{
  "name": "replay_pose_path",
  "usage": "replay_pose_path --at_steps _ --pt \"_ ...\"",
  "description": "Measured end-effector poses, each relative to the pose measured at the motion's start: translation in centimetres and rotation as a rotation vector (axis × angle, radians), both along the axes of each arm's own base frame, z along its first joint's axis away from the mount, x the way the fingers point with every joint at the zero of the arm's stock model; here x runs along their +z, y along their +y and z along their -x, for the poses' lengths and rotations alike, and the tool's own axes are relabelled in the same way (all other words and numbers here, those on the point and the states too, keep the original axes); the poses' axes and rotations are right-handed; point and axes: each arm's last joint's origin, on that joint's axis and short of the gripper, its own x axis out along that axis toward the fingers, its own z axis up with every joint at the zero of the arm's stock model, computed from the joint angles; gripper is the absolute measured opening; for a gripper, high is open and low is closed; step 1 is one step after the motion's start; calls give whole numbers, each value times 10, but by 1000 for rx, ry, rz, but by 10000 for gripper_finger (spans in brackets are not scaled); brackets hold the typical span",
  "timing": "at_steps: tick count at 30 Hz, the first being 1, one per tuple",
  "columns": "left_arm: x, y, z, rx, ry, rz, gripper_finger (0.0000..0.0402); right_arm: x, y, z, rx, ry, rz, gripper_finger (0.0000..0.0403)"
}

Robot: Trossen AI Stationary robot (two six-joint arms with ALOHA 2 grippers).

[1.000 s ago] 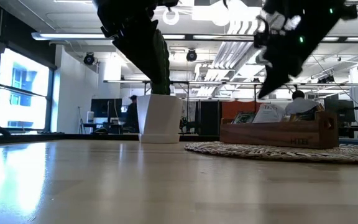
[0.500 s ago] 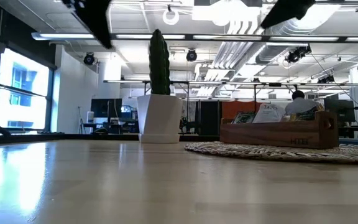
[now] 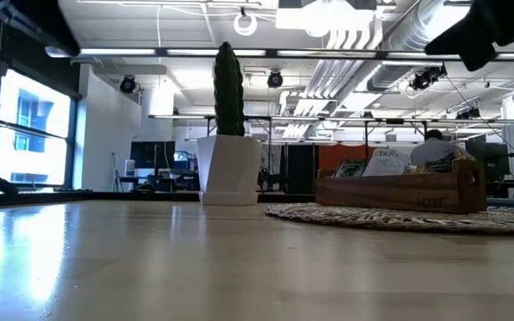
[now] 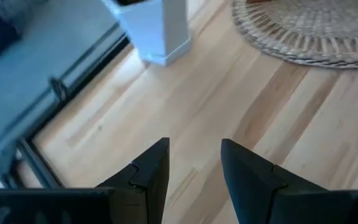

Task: Pick & Place Tea
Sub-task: Return to Home Position

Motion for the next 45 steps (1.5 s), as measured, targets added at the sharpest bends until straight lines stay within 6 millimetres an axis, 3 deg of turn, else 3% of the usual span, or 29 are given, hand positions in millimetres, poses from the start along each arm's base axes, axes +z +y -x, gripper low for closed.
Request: replay_pose_path --at_steps 6,12,17,20,24,29,32,38,45 --pt "-54 17 39 -11 -143 125 143 -27 -2 11 110 -226 -20 1" --pt "-93 22 48 -159 -460 209 143 -46 0 16 289 -412 57 2" --pt "-96 19 43 -428 -555 259 143 -48 1 22 406 -528 129 2" --pt "-91 25 41 -533 -572 172 143 -47 0 25 424 -551 136 2" --pt "-92 41 43 -503 -522 54 143 -46 -1 28 449 -574 158 2" --pt "-96 61 53 -424 -482 49 143 -44 3 30 601 -608 187 3" --pt "-94 68 59 -403 -507 30 143 -46 3 30 599 -590 188 3" --pt "-93 69 60 -527 -692 -15 143 -46 1 29 519 -575 192 3" --pt "-113 66 54 -633 -741 -97 143 -44 3 30 586 -614 139 3"
